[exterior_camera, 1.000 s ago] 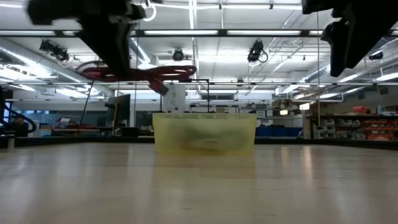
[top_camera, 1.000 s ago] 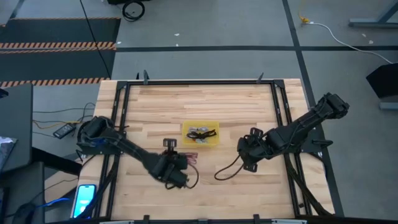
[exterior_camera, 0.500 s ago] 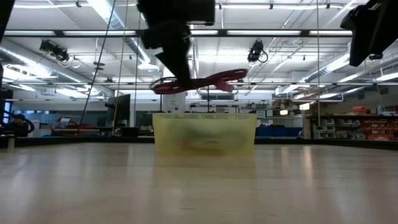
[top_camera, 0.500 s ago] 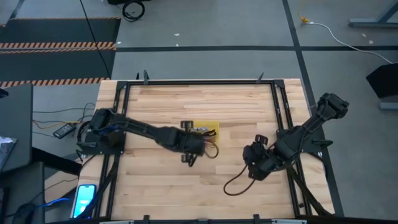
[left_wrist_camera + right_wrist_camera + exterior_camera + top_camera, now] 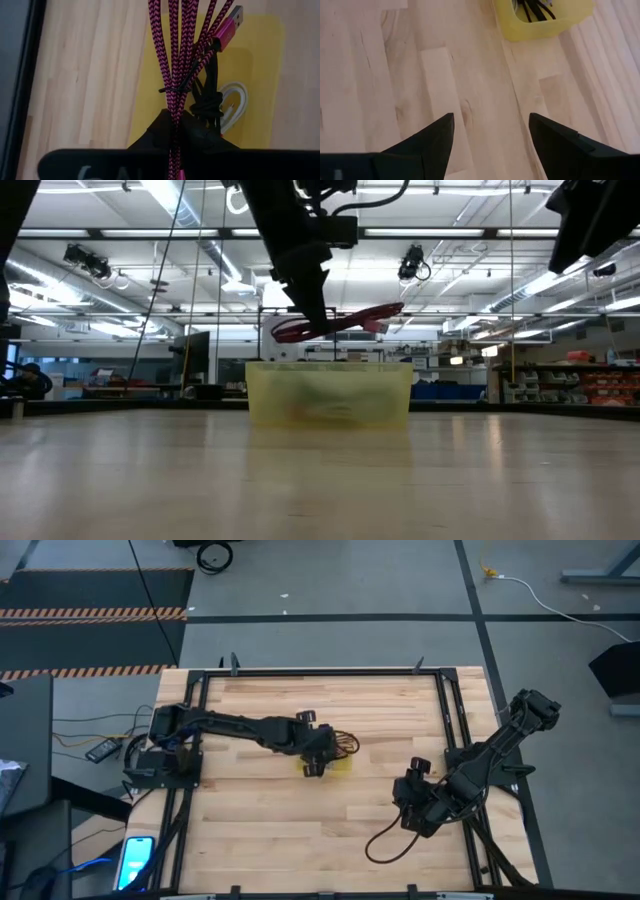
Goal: Pick and place USB-C Cables
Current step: Put the red charger cable into the yellow transparent bin
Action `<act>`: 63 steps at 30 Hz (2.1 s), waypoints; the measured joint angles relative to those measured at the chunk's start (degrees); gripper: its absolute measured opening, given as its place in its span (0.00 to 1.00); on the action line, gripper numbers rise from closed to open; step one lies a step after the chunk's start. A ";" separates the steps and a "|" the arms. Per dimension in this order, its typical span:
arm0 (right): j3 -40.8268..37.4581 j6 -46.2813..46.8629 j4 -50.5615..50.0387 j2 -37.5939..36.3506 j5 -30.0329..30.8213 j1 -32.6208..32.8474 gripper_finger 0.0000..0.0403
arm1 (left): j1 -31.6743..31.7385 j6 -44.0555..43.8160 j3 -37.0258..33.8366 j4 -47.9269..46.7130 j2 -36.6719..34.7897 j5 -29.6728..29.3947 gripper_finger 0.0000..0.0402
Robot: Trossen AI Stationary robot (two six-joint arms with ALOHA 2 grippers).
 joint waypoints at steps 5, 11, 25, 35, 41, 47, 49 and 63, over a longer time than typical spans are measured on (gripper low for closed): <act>0.00 -1.93 0.05 0.00 0.10 0.00 0.65 | 0.31 -0.15 0.05 0.95 0.78 1.25 0.05; 0.00 -2.74 0.36 0.00 1.54 -0.04 0.65 | -0.34 0.30 0.02 -0.39 4.28 1.39 0.05; 0.00 -2.72 0.80 0.00 1.44 -0.02 0.65 | -0.45 0.44 -0.04 0.39 7.89 1.27 0.14; 0.00 -2.72 1.02 0.00 1.32 -0.02 0.65 | -0.47 0.27 -0.04 -0.34 7.89 2.78 0.24; 0.00 -2.72 1.00 0.00 1.32 -0.02 0.65 | -0.45 0.28 -0.04 -0.38 7.89 2.76 0.28; 0.00 -2.71 1.00 0.00 1.32 -0.02 0.65 | -0.89 0.37 0.11 -0.53 7.89 2.74 0.28; 0.00 -2.72 1.00 0.00 1.32 -0.02 0.65 | -0.93 1.14 1.02 -1.22 7.89 2.73 0.28; 0.00 -0.83 1.00 0.00 -0.45 -0.02 0.65 | -0.42 3.44 11.34 -13.71 7.78 -1.54 0.28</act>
